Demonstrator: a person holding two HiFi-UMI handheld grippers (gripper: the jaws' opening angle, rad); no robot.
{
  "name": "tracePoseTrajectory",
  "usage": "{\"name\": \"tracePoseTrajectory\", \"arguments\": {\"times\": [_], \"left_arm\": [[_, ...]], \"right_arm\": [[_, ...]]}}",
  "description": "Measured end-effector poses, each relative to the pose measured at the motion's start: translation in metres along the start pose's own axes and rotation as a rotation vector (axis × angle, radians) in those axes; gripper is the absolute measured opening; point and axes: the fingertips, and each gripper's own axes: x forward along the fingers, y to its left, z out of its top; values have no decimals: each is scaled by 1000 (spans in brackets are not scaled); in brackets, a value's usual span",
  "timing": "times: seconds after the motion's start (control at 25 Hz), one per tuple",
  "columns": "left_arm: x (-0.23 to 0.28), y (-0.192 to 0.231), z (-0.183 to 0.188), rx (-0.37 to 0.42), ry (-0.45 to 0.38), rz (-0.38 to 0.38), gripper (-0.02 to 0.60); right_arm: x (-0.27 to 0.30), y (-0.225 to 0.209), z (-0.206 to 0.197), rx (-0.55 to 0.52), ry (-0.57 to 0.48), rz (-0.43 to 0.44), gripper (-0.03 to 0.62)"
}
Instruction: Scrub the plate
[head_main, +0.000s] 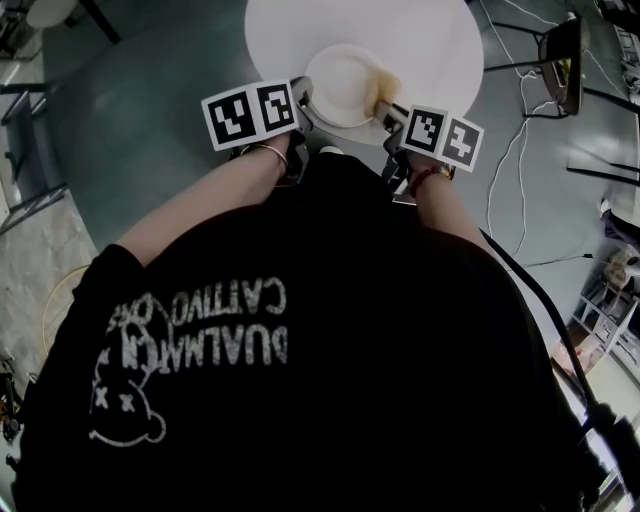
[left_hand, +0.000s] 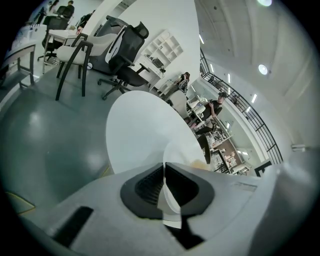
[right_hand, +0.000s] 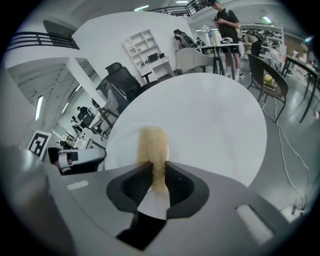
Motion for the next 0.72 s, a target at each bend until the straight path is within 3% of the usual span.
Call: {"name": "tracePoseTrajectory", "arguments": {"times": [0.32, 0.4, 0.48, 0.6, 0.72], "left_arm": [[5, -3, 1, -45, -14, -10, 14], [7, -2, 3, -57, -21, -8, 14], [7, -1, 4, -66, -31, -9, 14], [3, -2, 6, -60, -38, -9, 14], [-4, -9, 13, -41, -59, -24, 13]], "right_arm": [[-18, -42, 30, 118, -94, -81, 83], [-22, -36, 43, 173, -147, -28, 83], [-19, -11, 48, 198, -138, 89, 81], [-8, 45, 34, 153, -27, 265, 80], [5, 87, 12, 29, 88, 297, 80]]}}
